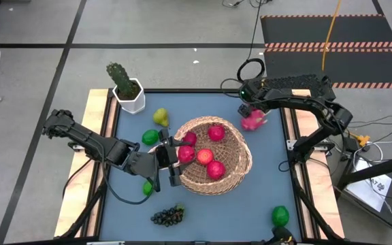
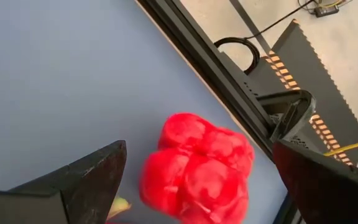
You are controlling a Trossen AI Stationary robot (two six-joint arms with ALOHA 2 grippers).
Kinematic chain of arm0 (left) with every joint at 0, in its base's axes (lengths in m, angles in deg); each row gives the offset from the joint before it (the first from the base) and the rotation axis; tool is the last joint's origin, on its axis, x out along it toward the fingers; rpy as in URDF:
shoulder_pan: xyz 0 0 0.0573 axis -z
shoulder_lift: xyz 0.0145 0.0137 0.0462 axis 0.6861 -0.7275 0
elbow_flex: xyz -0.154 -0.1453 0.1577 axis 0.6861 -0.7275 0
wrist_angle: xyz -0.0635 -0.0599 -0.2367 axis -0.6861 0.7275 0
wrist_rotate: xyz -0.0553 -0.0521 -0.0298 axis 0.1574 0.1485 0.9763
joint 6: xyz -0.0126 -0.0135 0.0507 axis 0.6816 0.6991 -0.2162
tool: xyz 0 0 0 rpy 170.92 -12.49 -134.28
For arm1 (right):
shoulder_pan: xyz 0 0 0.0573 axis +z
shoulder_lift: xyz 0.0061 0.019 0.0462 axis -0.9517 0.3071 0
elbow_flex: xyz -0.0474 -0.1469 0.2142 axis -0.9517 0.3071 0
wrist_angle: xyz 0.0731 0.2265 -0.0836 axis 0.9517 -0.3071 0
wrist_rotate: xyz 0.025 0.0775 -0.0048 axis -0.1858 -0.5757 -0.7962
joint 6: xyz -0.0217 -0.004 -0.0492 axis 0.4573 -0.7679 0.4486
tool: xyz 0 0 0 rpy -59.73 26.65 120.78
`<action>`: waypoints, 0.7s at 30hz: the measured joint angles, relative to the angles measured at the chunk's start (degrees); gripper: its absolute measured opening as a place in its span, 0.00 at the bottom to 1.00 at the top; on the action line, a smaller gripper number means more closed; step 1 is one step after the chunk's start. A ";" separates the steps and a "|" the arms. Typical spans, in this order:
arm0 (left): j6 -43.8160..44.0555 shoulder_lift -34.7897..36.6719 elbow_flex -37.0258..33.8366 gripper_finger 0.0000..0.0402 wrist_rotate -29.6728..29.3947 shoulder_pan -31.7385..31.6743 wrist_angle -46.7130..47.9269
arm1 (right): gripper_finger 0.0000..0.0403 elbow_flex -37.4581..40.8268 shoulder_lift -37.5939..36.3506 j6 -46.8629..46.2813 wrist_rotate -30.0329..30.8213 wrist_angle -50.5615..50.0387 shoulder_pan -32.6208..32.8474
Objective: Build produce basket
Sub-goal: Put the red bell pepper into the brown basket
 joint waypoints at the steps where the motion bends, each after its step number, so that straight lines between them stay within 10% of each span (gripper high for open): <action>1: 0.01 0.00 0.00 0.68 0.00 0.00 -0.08 | 0.99 0.00 0.00 0.31 -0.01 -0.26 0.00; 21: 0.02 0.00 0.00 0.68 -0.02 0.00 -0.15 | 0.99 6.47 0.00 2.16 1.53 9.17 -0.13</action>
